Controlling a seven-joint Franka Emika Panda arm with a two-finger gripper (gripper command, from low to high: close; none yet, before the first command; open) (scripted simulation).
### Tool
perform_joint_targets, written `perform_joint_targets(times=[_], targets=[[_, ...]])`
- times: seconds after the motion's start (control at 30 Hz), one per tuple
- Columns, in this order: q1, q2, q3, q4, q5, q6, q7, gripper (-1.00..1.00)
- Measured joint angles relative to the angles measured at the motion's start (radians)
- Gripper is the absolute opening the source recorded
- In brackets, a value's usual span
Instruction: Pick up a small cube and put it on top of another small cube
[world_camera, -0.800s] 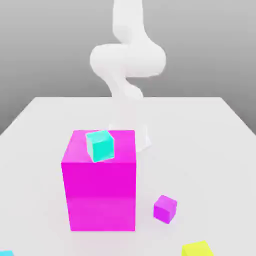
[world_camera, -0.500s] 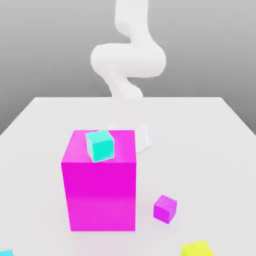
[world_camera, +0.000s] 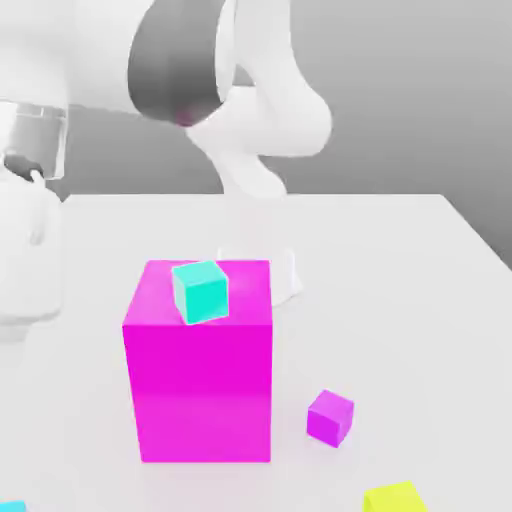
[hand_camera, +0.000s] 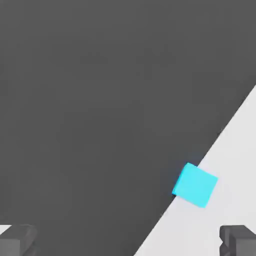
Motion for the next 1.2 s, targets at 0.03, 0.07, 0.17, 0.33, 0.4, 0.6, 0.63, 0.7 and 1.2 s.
perform_joint_targets(times=[0.03, 0.07, 0.17, 0.33, 0.4, 0.6, 0.63, 0.7, 1.2], targets=[[-0.005, 0.035, -0.006, 0.008, 0.009, 0.007, 0.019, 0.0], [-0.011, 0.071, -0.012, 0.015, 0.019, 0.014, 0.037, 0.0], [-0.033, 0.177, -0.028, 0.038, 0.058, 0.035, 0.087, 0.0], [-0.075, 0.352, -0.039, 0.077, 0.136, 0.077, 0.149, 0.0], [-0.082, 0.424, -0.035, 0.094, 0.147, 0.124, 0.152, 0.0], [-0.086, 0.484, -0.032, 0.109, 0.152, 0.169, 0.151, -1.0], [-0.086, 0.484, -0.032, 0.109, 0.153, 0.17, 0.15, -1.0], [-0.086, 0.483, -0.032, 0.108, 0.153, 0.168, 0.151, -1.0], [0.0, -0.026, -0.006, -0.102, 0.035, -0.139, 0.04, -1.0]])
